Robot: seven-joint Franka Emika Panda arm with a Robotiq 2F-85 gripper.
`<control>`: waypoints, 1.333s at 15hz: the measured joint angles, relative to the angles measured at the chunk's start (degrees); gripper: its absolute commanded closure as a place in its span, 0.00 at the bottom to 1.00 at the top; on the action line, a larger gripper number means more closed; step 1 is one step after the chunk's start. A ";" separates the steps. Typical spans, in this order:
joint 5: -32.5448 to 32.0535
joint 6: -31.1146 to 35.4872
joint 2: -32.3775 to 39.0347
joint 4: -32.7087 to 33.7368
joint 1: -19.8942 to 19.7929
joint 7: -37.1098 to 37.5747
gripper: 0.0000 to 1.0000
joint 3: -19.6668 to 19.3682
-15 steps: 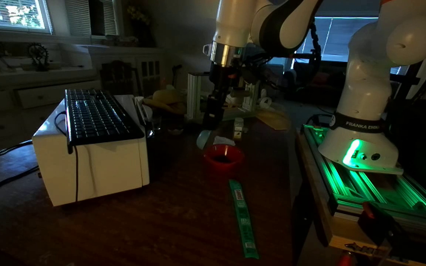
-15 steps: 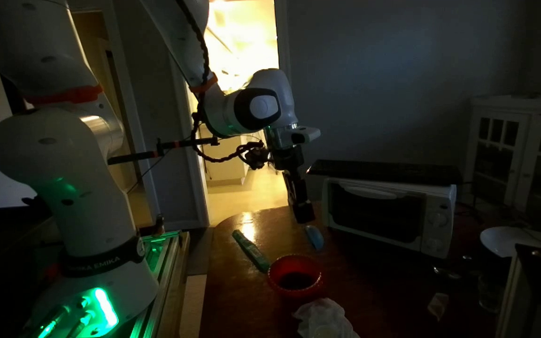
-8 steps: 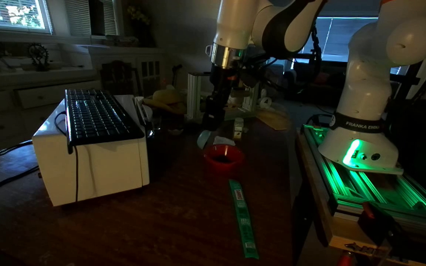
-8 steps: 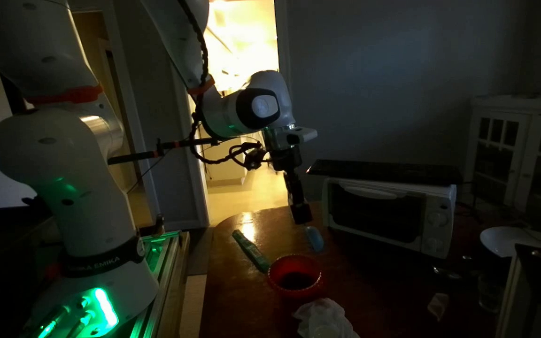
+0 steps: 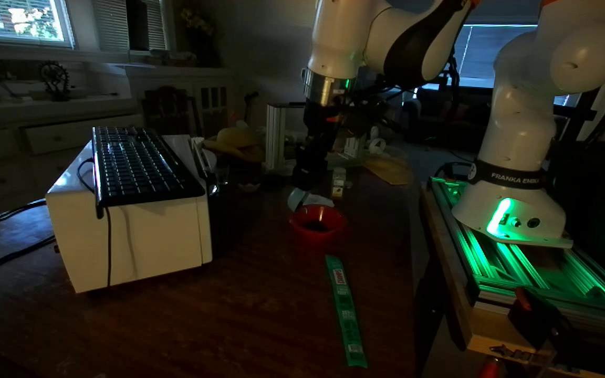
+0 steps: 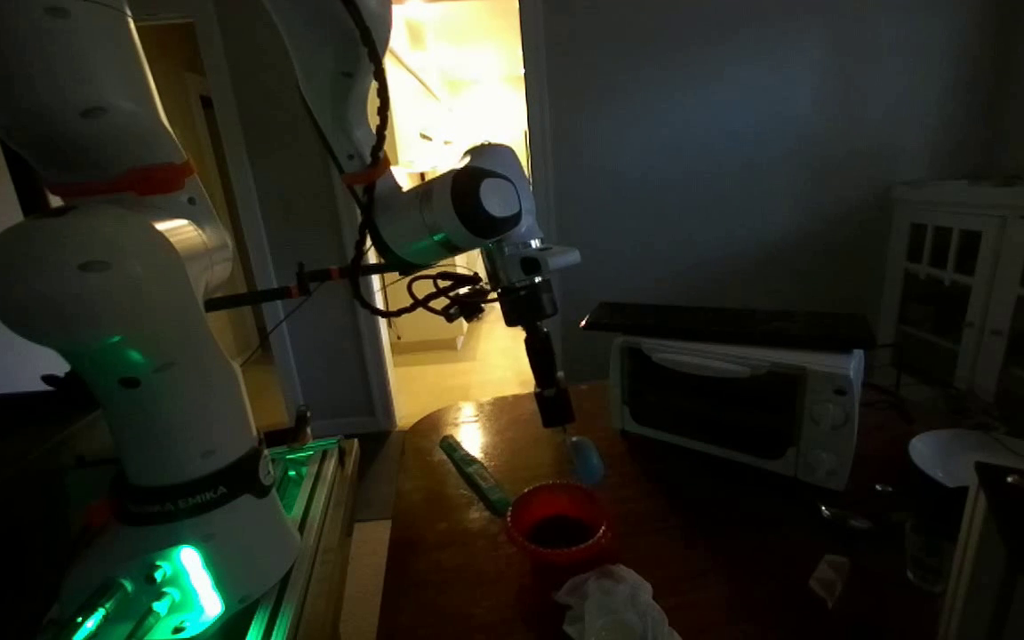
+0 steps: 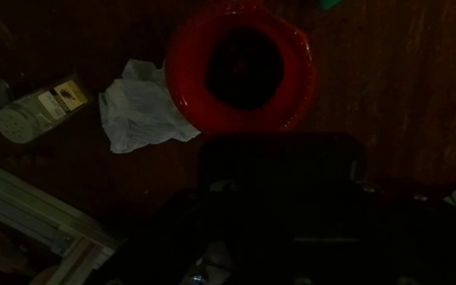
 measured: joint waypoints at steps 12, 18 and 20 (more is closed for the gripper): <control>-16.70 -9.50 2.29 -0.50 3.43 29.35 0.53 2.01; -16.70 -9.50 2.31 -0.31 3.80 29.18 0.78 1.18; -16.70 -9.50 2.31 -0.09 4.29 29.26 0.78 1.17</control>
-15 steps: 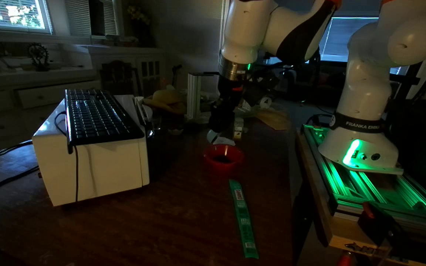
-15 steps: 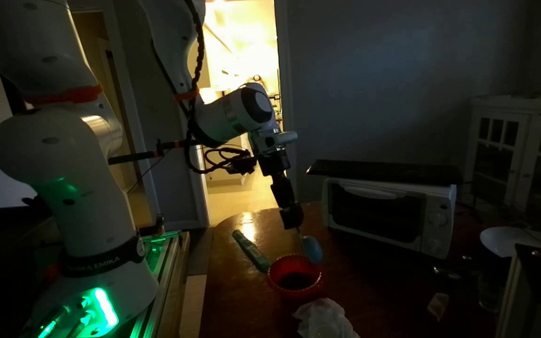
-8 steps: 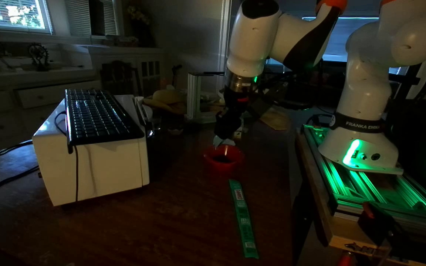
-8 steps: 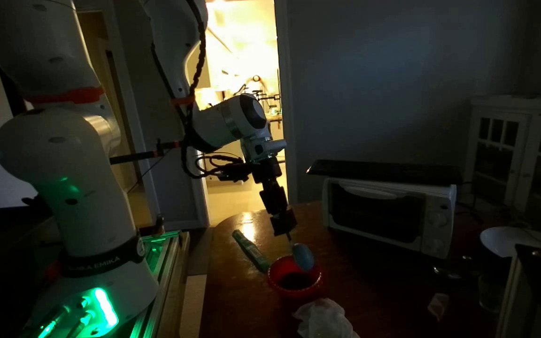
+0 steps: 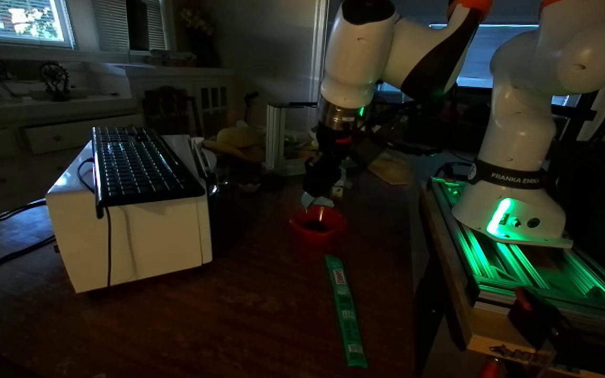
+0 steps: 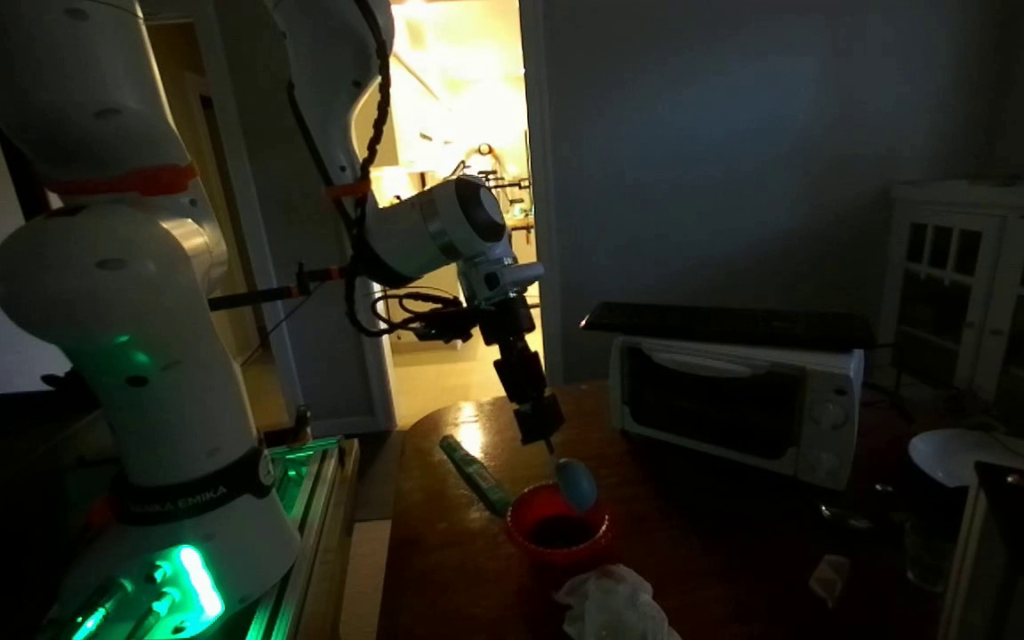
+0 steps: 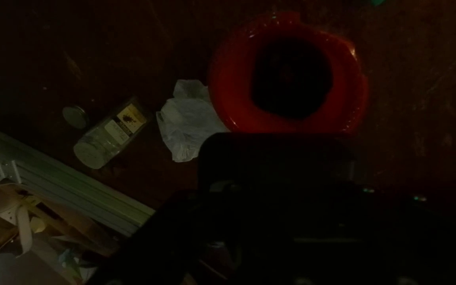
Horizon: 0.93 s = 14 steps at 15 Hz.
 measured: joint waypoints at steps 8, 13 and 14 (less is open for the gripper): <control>-2.66 -2.25 -0.87 -0.14 4.64 8.78 0.78 2.30; -2.56 -11.32 -0.81 -0.11 7.41 17.46 0.78 4.56; -2.36 -13.07 -0.73 -0.11 7.82 18.83 0.78 4.78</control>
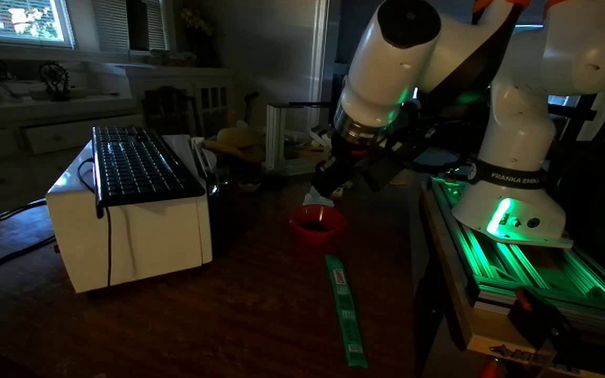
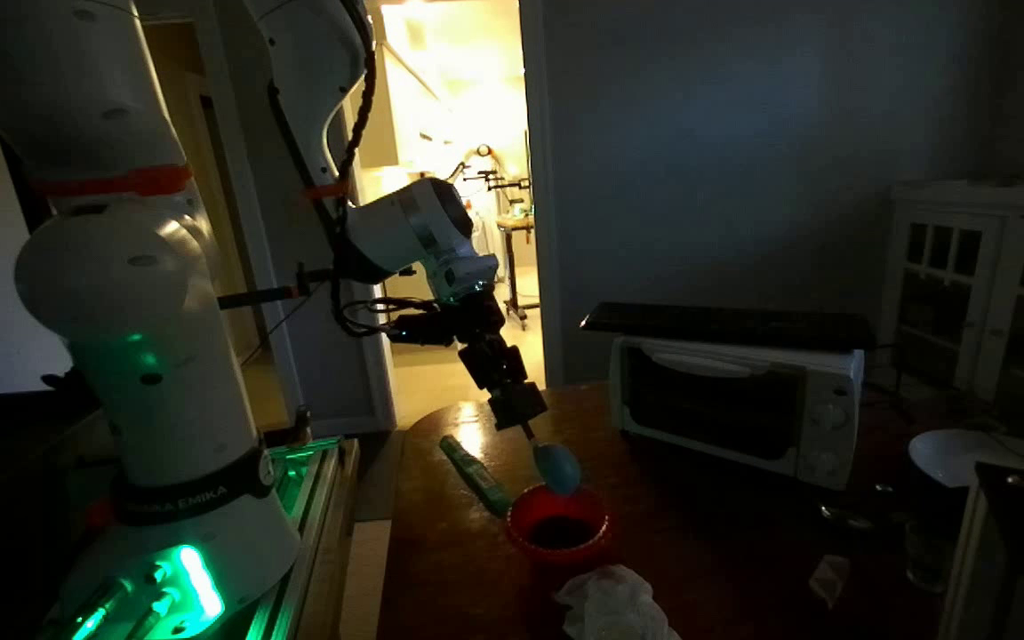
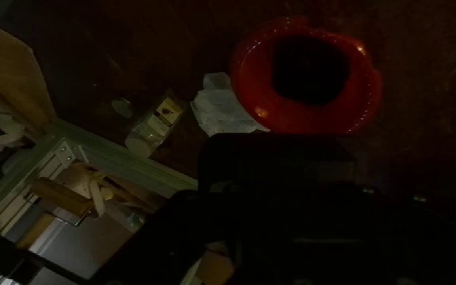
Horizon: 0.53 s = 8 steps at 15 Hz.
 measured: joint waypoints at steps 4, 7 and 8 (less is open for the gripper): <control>2.10 -0.98 0.78 -0.13 1.27 0.92 0.78 0.33; 2.56 -1.12 1.05 -0.12 1.63 1.60 0.78 0.40; 2.83 -0.57 1.13 -0.13 1.65 1.23 0.78 0.39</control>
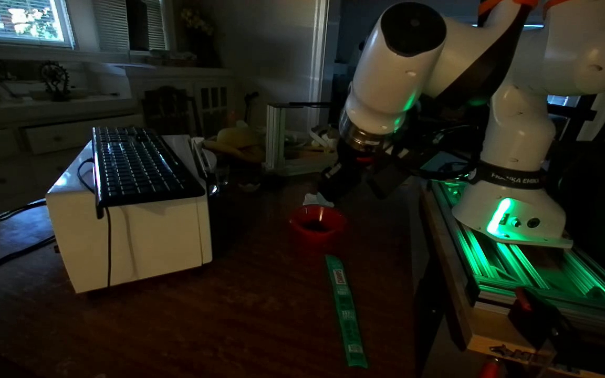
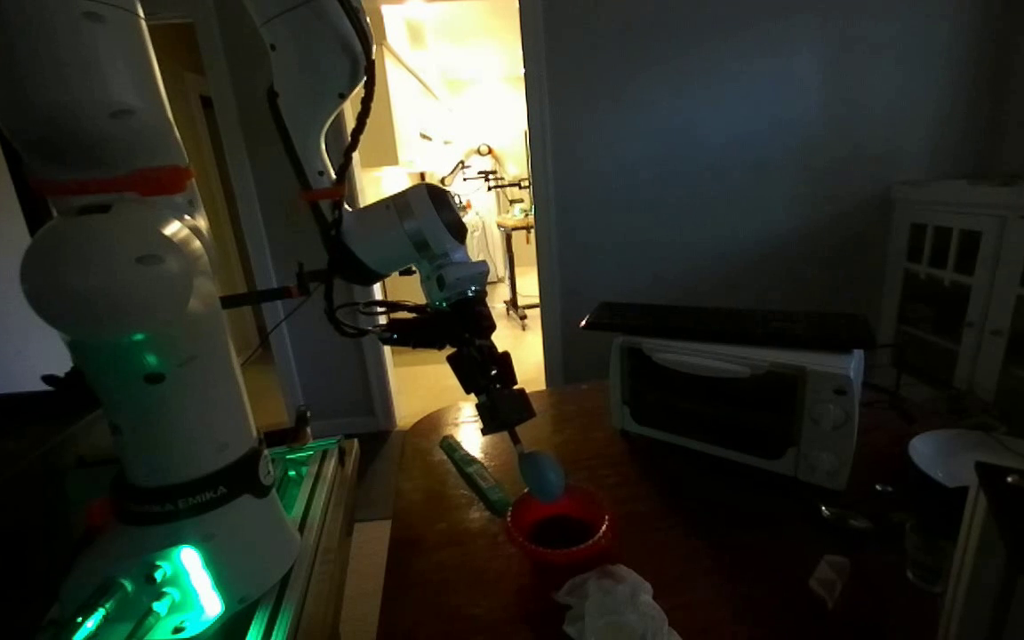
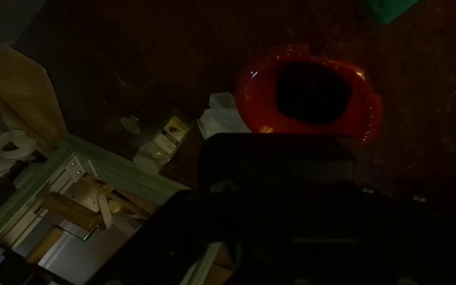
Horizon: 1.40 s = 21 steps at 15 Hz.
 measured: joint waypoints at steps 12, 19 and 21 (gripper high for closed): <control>-1.84 -2.38 -0.22 0.28 0.08 -1.68 0.78 -0.72; -2.74 -2.56 -0.07 1.26 0.11 -3.66 0.78 -0.70; -3.17 -1.58 -0.04 1.77 0.13 -4.44 0.78 -0.70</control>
